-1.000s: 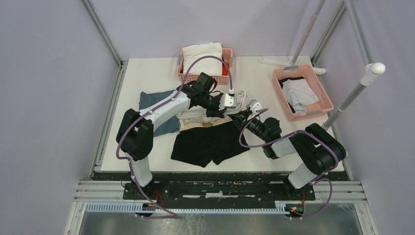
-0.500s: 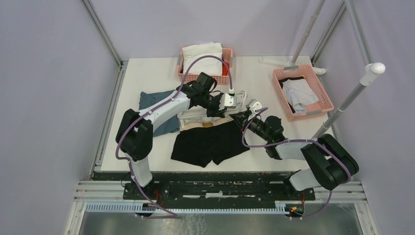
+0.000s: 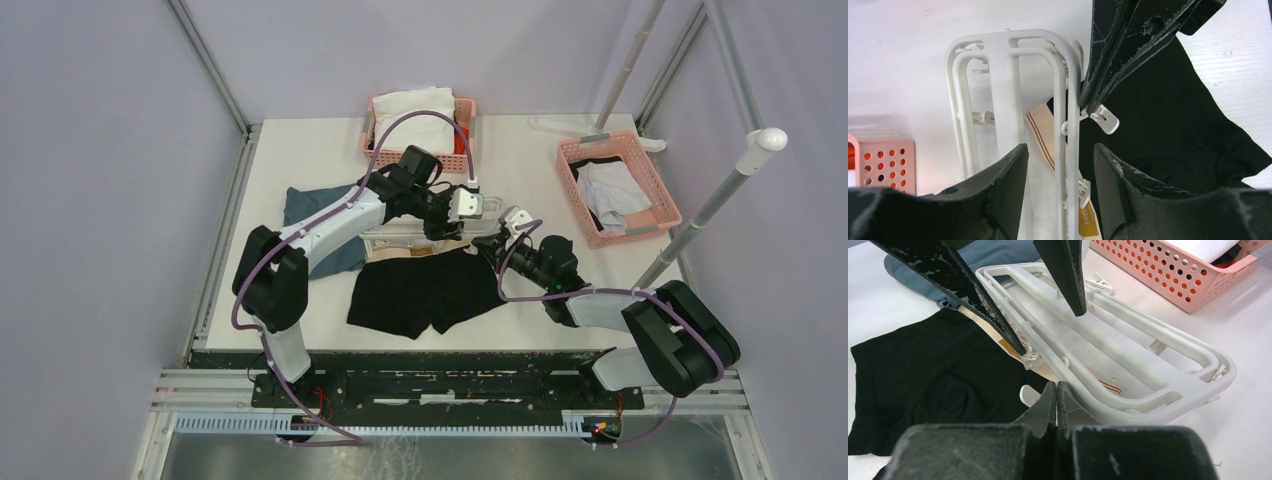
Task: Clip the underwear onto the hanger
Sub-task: Open the clamp at the hanger.
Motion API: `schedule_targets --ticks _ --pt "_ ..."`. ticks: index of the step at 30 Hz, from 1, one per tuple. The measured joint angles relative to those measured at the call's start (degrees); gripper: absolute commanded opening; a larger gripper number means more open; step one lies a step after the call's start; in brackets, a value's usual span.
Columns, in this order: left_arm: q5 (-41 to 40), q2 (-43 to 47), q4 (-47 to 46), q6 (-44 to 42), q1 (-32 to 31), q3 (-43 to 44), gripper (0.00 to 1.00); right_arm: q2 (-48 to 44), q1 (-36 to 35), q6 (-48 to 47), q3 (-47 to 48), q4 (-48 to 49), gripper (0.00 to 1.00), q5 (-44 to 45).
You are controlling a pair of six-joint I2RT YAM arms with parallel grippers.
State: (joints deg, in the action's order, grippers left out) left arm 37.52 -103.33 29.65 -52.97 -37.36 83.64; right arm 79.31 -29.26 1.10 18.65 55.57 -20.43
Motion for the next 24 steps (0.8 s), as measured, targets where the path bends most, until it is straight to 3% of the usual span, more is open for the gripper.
schedule_targets --ticks 12,24 --pt "-1.03 0.0 0.04 -0.02 0.0 -0.9 0.6 -1.42 0.0 -1.64 0.09 -2.89 0.0 -0.07" --pt "-1.2 -1.62 0.11 -0.02 -0.26 -0.9 0.52 -4.2 0.0 -2.54 0.68 -5.55 0.0 -0.42"
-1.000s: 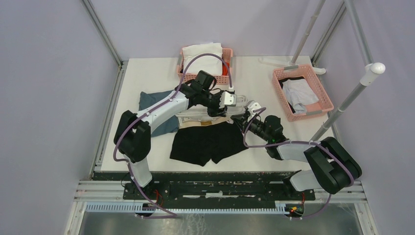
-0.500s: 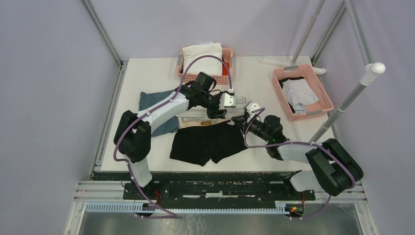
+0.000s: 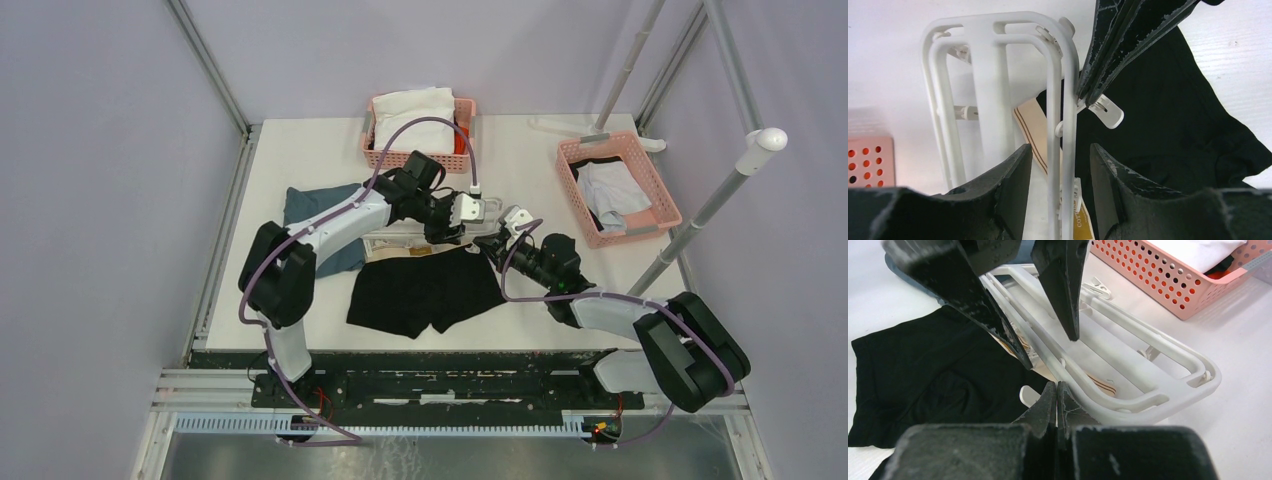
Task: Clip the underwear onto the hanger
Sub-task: Open the clamp at the hanger.
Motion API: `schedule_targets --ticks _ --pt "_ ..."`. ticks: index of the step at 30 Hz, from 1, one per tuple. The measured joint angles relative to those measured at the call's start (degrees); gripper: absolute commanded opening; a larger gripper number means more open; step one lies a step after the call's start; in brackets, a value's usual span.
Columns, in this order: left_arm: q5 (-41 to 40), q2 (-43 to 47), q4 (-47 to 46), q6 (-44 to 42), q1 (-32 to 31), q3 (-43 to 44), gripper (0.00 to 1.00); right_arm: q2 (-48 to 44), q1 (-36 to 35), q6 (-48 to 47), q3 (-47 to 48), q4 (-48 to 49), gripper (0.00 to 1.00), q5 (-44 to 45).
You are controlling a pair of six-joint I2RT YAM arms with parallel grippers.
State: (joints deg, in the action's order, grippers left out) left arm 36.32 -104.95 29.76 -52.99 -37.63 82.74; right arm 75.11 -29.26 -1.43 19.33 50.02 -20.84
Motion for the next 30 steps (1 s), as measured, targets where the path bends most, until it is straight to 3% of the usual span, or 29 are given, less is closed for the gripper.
schedule_targets --ticks 11,13,15,18,21,25,30 --pt "-0.2 -1.42 0.11 0.04 -0.28 0.0 0.33 -0.15 0.0 -0.02 0.35 -1.09 0.0 -0.17" --pt "-0.24 -1.44 0.09 0.04 -0.28 0.0 0.34 -0.24 0.0 -0.02 0.35 -1.25 0.0 -0.31" --pt "-0.24 -1.49 0.09 0.04 -0.28 0.0 0.45 -0.37 0.0 -0.02 0.35 -1.29 0.0 -0.31" --pt "-0.26 -1.92 0.04 0.13 -0.35 0.0 0.53 -0.5 0.0 -0.02 0.37 -1.27 0.0 -0.33" --pt "-0.37 -2.69 0.07 0.17 -0.39 0.0 0.55 -0.61 0.0 -0.02 0.37 -1.27 0.0 -0.39" --pt "-0.57 -3.37 -0.04 0.17 -0.39 0.0 0.46 -0.61 0.0 -0.02 0.37 -1.27 0.0 -0.79" --pt "-1.14 -3.65 -0.24 0.37 -0.39 0.0 0.27 -0.61 0.0 -0.02 0.37 -1.27 0.01 -1.11"
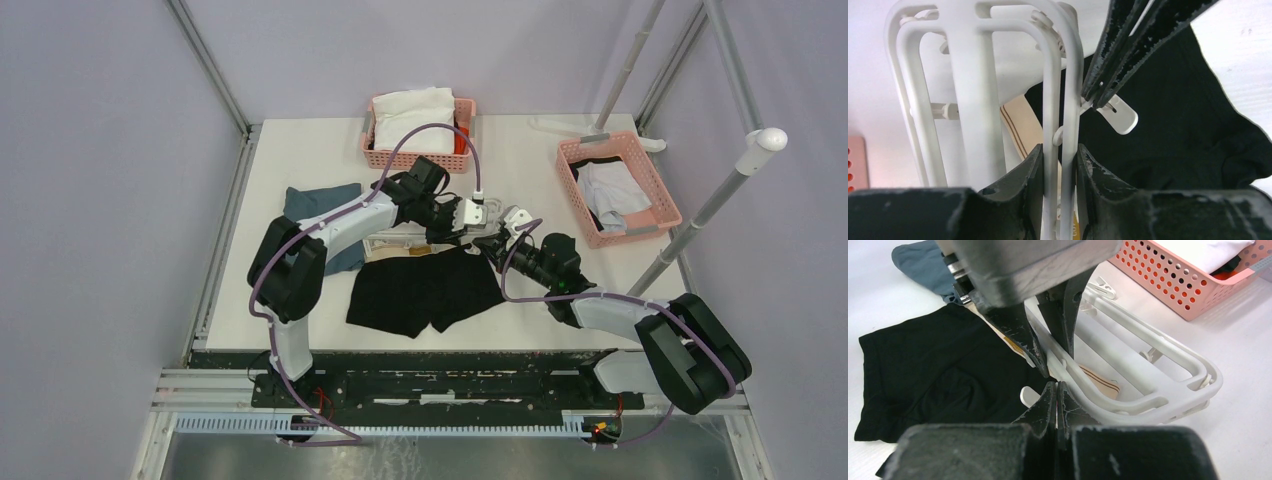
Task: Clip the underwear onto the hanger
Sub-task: Open the clamp at the hanger.
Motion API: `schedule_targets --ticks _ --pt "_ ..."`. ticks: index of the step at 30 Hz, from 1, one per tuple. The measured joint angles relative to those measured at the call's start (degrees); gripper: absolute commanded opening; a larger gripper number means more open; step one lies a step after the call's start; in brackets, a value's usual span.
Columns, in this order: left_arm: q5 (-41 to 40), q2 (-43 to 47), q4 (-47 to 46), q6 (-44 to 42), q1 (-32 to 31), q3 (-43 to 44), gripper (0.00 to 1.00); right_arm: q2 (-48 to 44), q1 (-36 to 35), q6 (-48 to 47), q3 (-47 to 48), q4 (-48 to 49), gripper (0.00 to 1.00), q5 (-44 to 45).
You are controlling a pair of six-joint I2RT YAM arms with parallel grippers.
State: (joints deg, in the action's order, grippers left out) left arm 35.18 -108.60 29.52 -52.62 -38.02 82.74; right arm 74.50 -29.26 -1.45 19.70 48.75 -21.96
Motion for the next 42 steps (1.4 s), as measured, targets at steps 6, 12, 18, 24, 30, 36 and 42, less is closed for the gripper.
schedule_targets --ticks 6,12,18,24,30,36,42 --pt "-0.61 -0.26 -0.31 0.42 -0.04 0.0 0.03 -0.04 0.0 -0.22 0.0 -0.44 0.14 0.11" --pt "-1.25 -0.44 -1.51 1.77 -0.07 0.02 0.03 -1.64 0.0 -0.26 0.0 -0.35 0.43 0.02" --pt "-1.66 -0.44 -1.92 2.21 -0.07 0.02 0.03 -4.48 0.0 0.11 -1.03 0.17 0.47 0.2" --pt "-1.66 0.26 -1.95 2.25 -0.07 0.02 0.03 -8.68 0.0 -0.09 -4.0 0.24 0.49 -2.47" --pt "-1.6 3.21 -1.92 2.34 -0.04 -0.35 0.03 -7.54 -0.2 -0.59 -4.63 1.53 0.48 -8.79" --pt "-1.05 7.91 -2.19 2.36 -0.04 -2.27 0.03 -4.22 -0.39 -2.84 -4.63 2.95 0.5 -10.51" --pt "-0.31 9.81 -2.25 2.29 -0.04 -3.13 0.03 -2.16 -0.61 -7.54 -4.37 4.35 0.51 -10.69"
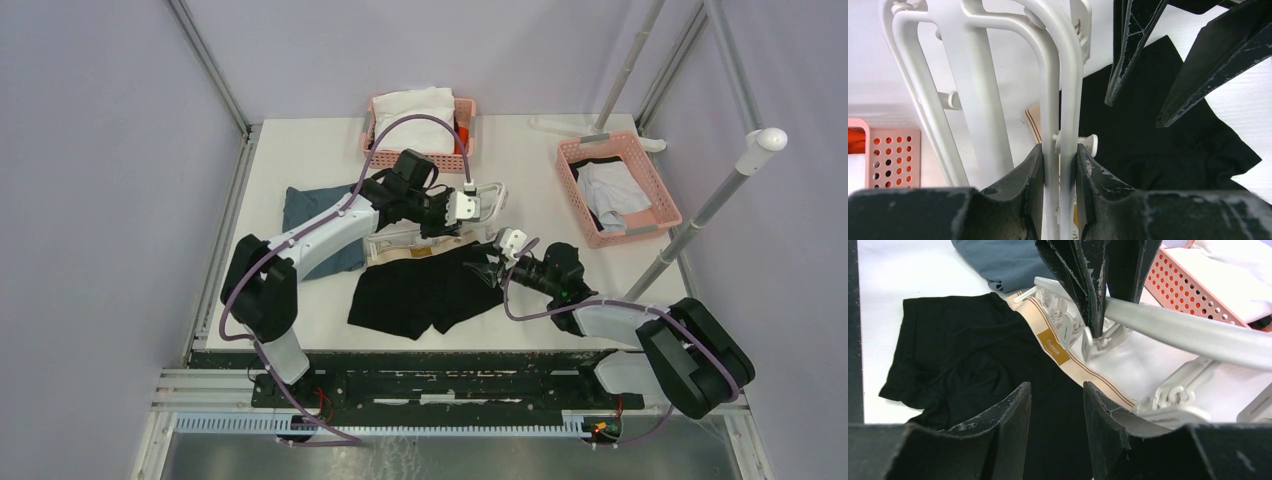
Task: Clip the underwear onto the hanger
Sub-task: Open the clamp at the hanger.
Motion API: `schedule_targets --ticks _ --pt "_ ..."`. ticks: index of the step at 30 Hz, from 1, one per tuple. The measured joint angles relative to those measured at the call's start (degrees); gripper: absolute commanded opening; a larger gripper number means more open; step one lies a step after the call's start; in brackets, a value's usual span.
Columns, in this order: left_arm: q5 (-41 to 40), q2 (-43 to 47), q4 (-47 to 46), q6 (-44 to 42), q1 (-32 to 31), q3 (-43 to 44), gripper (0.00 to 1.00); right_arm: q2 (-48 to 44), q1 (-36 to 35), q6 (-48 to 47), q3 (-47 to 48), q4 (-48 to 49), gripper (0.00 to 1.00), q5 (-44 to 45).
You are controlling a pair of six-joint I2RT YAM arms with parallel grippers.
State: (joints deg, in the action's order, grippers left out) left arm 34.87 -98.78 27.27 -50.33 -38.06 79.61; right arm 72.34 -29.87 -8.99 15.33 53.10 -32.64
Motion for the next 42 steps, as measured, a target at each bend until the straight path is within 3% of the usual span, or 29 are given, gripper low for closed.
schedule_targets --ticks 9,20,42 --pt "0.2 0.0 0.15 -0.17 0.0 -0.42 0.03 3.15 -0.04 -4.35 1.27 2.25 0.52 -0.33" --pt "0.72 0.04 0.5 -0.96 0.0 -0.44 0.03 5.27 -0.04 -4.55 3.3 4.15 0.57 1.84" --pt "1.88 1.31 2.67 -2.8 0.11 -0.52 0.03 11.13 -0.02 -2.29 5.66 9.07 0.56 1.16"
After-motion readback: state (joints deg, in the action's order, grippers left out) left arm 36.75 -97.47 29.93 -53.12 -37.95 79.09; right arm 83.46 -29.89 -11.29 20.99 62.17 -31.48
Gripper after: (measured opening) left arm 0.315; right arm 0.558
